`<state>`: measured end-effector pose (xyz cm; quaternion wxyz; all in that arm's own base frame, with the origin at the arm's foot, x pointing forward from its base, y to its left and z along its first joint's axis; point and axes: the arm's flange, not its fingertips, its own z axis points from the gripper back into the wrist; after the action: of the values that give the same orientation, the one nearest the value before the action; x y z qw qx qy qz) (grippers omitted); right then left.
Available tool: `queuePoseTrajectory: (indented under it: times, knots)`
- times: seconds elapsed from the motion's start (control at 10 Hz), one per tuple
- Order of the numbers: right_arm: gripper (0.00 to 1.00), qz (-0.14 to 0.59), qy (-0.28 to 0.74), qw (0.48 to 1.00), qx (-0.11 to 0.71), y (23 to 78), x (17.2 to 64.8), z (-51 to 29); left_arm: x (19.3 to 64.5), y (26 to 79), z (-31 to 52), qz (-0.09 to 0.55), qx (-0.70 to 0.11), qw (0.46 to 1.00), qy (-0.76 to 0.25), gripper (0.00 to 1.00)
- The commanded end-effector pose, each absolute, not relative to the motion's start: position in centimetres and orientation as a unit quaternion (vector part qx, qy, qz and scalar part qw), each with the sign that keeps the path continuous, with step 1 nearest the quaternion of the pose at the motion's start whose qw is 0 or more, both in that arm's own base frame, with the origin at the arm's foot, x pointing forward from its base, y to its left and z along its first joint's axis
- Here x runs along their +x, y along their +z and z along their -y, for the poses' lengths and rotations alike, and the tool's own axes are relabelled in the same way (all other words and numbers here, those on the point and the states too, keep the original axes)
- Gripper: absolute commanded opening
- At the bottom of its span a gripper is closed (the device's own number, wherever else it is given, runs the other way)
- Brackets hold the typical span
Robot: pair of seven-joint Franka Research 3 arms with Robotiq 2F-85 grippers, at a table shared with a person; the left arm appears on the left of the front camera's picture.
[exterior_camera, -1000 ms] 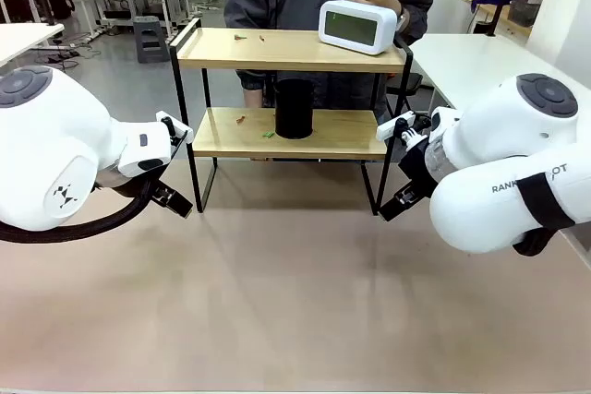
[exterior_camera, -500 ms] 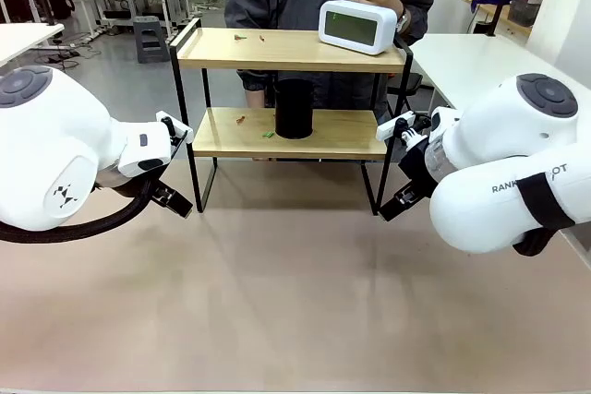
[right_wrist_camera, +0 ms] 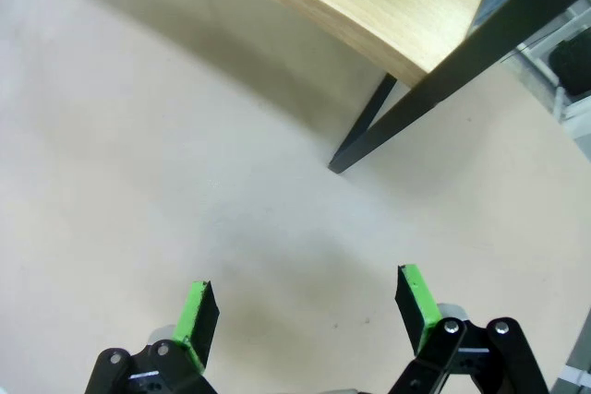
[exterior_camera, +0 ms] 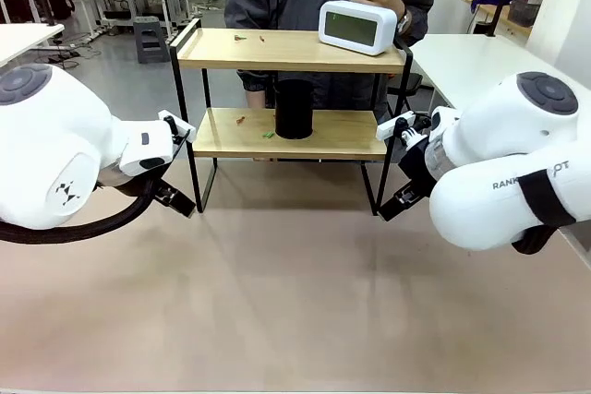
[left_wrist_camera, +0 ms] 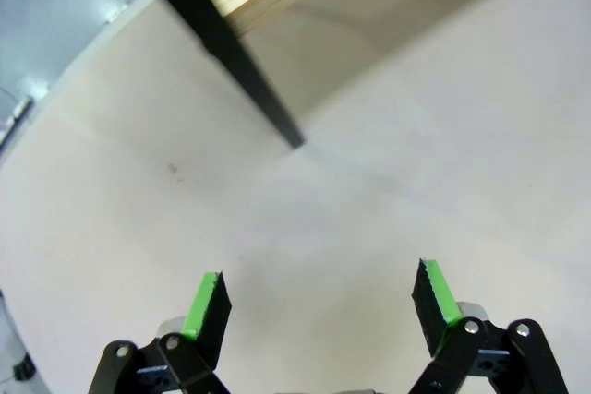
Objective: Clean the shelf.
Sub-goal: Pick up the Duster from the human.
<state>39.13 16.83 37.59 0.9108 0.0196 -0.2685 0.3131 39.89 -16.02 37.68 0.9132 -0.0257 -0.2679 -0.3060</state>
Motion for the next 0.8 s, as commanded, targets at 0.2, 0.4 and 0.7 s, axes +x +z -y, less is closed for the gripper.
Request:
queuePoseTrajectory:
  times: [0.2, 0.4, 0.7]
  knots:
    - [1.00, 0.226, 0.132, 0.917, 0.301, 51.7, 30.8, -4.0, 30.8, 52.5, 11.5, 0.227, -0.250, 0.904, -0.261, 1.00]
    - [1.00, 0.237, 0.023, 0.851, 0.468, 51.6, 28.1, 7.4, 28.9, 55.0, 2.0, 0.290, -0.356, 0.875, -0.153, 1.00]
    - [1.00, 0.307, -0.159, 0.713, 0.609, 43.6, 23.1, 19.4, 28.7, 49.6, -13.0, 0.313, -0.481, 0.819, -0.007, 1.00]
